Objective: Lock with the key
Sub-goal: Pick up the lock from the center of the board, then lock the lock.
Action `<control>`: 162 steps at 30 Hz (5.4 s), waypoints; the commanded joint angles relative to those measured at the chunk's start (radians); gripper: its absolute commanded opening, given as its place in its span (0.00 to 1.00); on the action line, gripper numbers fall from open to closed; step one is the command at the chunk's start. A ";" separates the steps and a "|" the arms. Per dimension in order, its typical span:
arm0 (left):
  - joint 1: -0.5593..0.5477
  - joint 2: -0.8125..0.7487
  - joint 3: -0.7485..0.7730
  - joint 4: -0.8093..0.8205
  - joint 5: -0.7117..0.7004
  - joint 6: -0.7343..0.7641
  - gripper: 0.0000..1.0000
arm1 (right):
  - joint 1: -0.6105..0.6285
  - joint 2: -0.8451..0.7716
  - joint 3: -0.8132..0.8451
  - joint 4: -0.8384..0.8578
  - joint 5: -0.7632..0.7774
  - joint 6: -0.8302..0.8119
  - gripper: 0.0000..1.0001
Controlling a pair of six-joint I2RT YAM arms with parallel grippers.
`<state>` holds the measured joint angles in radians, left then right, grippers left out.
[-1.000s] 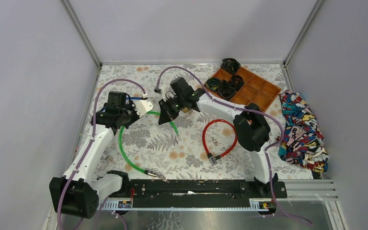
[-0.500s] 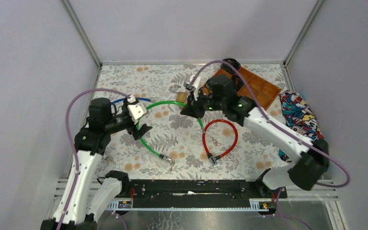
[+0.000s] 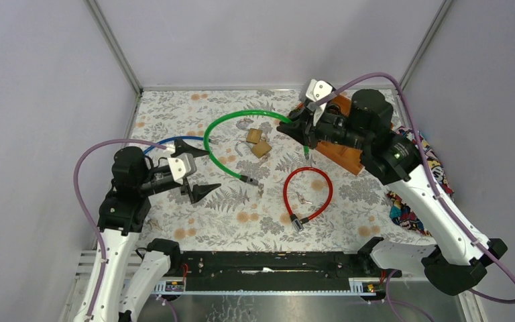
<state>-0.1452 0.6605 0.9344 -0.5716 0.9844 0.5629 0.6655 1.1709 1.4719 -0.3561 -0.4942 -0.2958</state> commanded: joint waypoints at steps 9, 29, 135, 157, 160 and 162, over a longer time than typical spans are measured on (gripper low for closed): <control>-0.009 -0.042 -0.206 0.421 0.209 -0.371 0.96 | -0.004 -0.060 0.198 0.091 0.044 0.004 0.00; -0.154 0.019 -0.357 0.836 -0.021 -0.823 0.88 | -0.003 -0.040 0.288 0.122 -0.043 0.076 0.00; -0.306 0.055 -0.228 1.425 -0.549 -1.601 0.00 | 0.385 0.146 0.188 0.737 0.241 0.285 0.00; -0.213 0.040 -0.190 1.494 -0.611 -1.760 0.00 | 0.385 0.237 0.100 0.776 0.302 0.394 0.00; -0.208 0.032 -0.188 1.518 -0.604 -1.756 0.00 | 0.385 0.252 0.083 0.805 0.324 0.436 0.00; -0.203 0.026 -0.190 1.525 -0.612 -1.753 0.00 | 0.385 0.260 0.081 0.801 0.335 0.458 0.00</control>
<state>-0.3550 0.7204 0.6895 0.7868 0.4461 -1.1404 1.0359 1.3979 1.5776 0.4522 -0.1761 0.0734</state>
